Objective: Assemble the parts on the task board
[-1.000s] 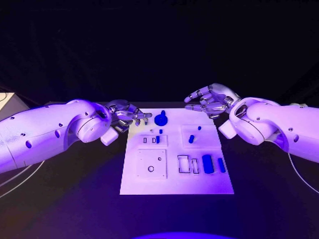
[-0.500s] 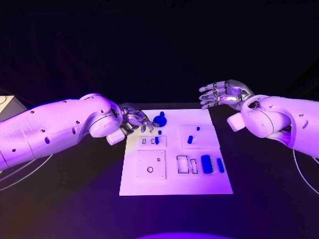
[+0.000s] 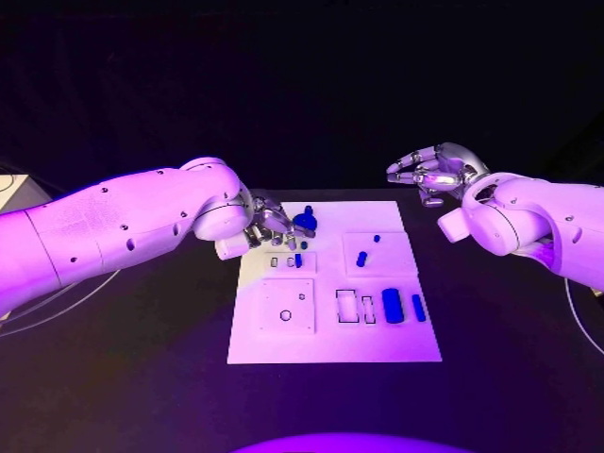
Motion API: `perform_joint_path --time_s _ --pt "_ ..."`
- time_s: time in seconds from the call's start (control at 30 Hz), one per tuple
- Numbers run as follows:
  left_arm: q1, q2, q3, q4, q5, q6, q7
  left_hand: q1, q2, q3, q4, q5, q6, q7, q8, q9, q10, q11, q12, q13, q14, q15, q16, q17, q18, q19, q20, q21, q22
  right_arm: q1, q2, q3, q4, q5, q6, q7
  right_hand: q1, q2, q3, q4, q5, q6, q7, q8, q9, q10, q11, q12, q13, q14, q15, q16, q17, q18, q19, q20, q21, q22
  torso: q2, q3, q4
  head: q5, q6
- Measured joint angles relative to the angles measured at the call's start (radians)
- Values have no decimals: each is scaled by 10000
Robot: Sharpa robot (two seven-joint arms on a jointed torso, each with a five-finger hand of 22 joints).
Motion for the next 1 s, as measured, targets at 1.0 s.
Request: perform_joint_path --time_s 1.0 --pt "253 1234 -453 -1663 -1039 2076 -630 -18 730 -431 -24 23 -235 -52 345 859 34 -35 192 238 2 -76 -1 -2 1 24 -25 30 0 -6 -98 -7 674 -3110 -395 -1201 -269 -34 -25 441 -457 -104 27 -389 100 4 4 807 30 -1 1 194 1 -673 281 6 2926 16 36 -22 -11 74 -258"
